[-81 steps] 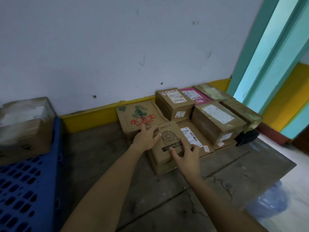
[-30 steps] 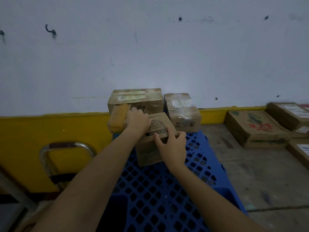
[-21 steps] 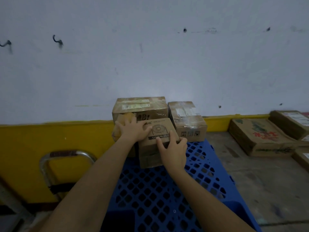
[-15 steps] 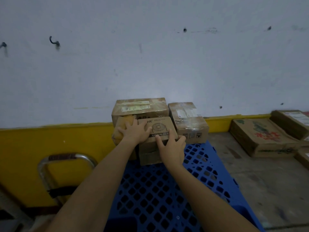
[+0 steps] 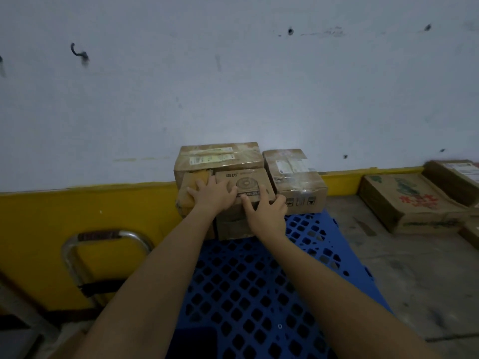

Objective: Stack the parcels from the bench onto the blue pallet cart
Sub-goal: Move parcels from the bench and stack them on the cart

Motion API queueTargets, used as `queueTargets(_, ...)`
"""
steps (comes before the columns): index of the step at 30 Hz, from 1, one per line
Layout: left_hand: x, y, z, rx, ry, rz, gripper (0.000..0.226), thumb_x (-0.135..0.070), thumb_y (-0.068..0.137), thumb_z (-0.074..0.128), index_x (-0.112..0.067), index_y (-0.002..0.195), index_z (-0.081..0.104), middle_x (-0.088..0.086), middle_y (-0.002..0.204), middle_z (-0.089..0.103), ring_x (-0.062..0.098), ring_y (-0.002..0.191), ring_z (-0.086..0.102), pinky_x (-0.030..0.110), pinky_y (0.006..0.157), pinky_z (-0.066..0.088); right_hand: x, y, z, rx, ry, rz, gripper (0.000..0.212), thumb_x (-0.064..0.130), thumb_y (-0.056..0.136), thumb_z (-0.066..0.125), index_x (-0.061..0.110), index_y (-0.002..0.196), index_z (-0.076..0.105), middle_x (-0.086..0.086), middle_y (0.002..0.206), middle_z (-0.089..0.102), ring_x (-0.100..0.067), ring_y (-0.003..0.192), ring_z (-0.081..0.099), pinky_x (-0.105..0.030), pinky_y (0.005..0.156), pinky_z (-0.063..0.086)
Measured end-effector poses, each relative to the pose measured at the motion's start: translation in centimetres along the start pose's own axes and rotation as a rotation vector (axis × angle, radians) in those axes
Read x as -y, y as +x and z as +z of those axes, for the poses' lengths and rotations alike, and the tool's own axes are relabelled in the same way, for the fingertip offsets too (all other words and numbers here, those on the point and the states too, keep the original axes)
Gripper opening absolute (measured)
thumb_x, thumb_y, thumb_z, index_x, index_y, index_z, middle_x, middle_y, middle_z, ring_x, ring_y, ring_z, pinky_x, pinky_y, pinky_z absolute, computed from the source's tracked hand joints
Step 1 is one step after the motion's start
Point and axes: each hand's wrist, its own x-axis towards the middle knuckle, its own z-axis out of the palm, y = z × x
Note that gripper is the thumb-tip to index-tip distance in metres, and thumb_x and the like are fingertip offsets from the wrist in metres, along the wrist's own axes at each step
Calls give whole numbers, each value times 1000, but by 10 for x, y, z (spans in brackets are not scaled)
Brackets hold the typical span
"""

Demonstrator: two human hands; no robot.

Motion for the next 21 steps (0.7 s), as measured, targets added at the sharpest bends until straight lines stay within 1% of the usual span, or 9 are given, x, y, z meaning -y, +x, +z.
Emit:
queueTargets(2,-2,1,-2,-3,47,15,49,-51,94,27,-31,139,35,7,156,17,43,140,12,63,110,4,-4,-1,-9,13,-8,-33,64,62,90,28,32,146,17,-15,147,11,-36,131,21,-42,99,36)
queueTargets(3,-5,1,-3,-14,63,26,49,-51,95,27,-31,139,36,8,155,19,43,140,14,63,111,6,-7,-1,-15,3,-12,-54,63,62,90,29,33,145,19,-15,148,11,-37,131,21,-44,100,35)
queueTargets(5,-15,2,-3,-54,73,65,49,-50,95,27,-29,137,38,8,152,26,40,138,20,62,111,12,-16,-4,-28,-15,-25,-100,60,61,91,30,33,143,22,-14,147,13,-37,129,24,-43,100,35)
queueTargets(7,-30,0,-1,-127,73,120,47,-48,95,29,-27,136,40,9,147,34,36,135,27,58,110,20,-30,-6,-43,-10,-47,-135,60,60,91,31,33,143,23,-13,146,16,-35,128,25,-42,100,34)
queueTargets(9,-51,-3,3,-229,80,193,44,-44,95,32,-23,131,45,10,139,45,33,127,40,50,105,30,-49,-8,-60,-8,-87,-142,59,60,92,31,31,143,24,-12,146,18,-33,128,26,-41,100,35)
queueTargets(11,-78,-7,9,-281,35,280,41,-40,95,33,-18,126,49,12,131,53,31,117,49,43,97,40,-75,-10,-80,-7,-115,-118,60,59,92,31,32,144,23,-11,146,18,-33,129,25,-41,99,36)
queueTargets(13,-109,-15,19,-253,-56,339,43,-37,97,35,-14,130,48,14,131,53,31,117,50,39,93,42,-105,-12,-102,16,-116,-68,63,61,92,30,32,146,18,-10,147,15,-33,131,22,-43,101,37)
queueTargets(16,-164,-32,37,-155,-134,387,48,-37,98,34,-15,140,37,14,141,43,31,125,44,40,96,40,-160,-16,-143,41,-107,3,65,62,91,29,34,147,14,-9,149,13,-34,134,20,-44,102,36)
queueTargets(21,-268,-52,75,-7,-177,479,53,-40,99,34,-14,144,30,11,147,37,29,130,40,43,103,38,-256,-26,-217,-20,-110,98,65,59,91,35,33,147,17,-14,147,18,-35,134,21,-43,105,30)
